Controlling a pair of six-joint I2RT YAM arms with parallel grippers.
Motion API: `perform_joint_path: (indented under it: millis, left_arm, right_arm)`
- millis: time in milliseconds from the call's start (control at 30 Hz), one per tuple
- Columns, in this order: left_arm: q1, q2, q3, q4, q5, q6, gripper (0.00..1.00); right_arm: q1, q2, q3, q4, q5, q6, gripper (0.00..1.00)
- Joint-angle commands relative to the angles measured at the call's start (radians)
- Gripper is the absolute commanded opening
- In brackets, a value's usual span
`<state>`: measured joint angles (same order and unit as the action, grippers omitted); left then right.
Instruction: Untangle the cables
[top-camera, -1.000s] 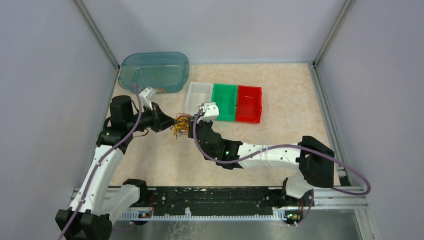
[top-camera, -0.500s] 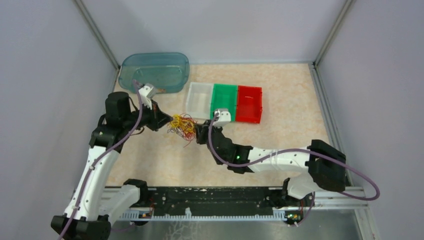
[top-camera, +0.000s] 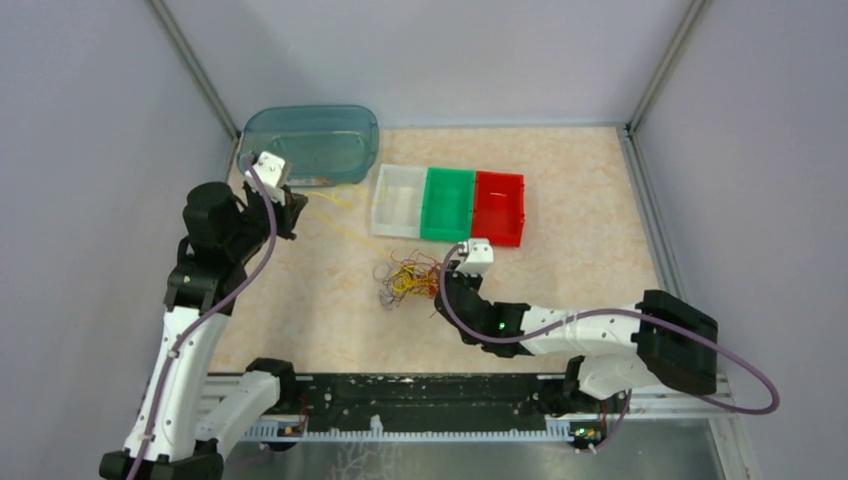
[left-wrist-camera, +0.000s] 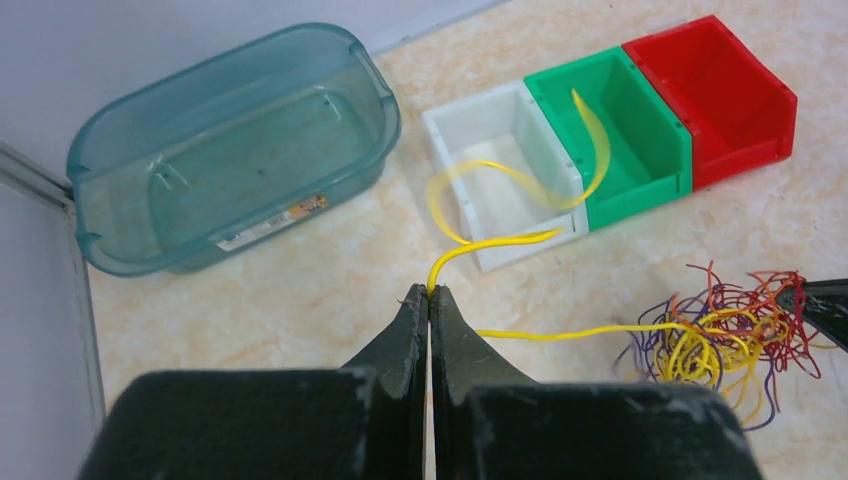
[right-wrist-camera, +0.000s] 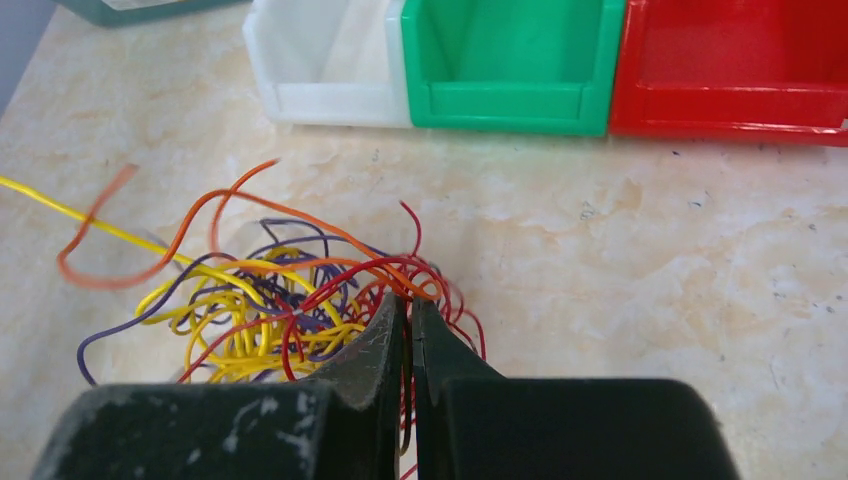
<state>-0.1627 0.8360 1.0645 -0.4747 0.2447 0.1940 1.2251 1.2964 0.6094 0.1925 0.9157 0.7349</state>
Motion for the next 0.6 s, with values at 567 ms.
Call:
perform_joint_path:
  millis: [567]
  left_arm:
    - [0.008, 0.159, 0.503, 0.338, -0.048, 0.098, 0.00]
  right_arm:
    - [-0.009, -0.047, -0.056, -0.084, -0.040, 0.015, 0.00]
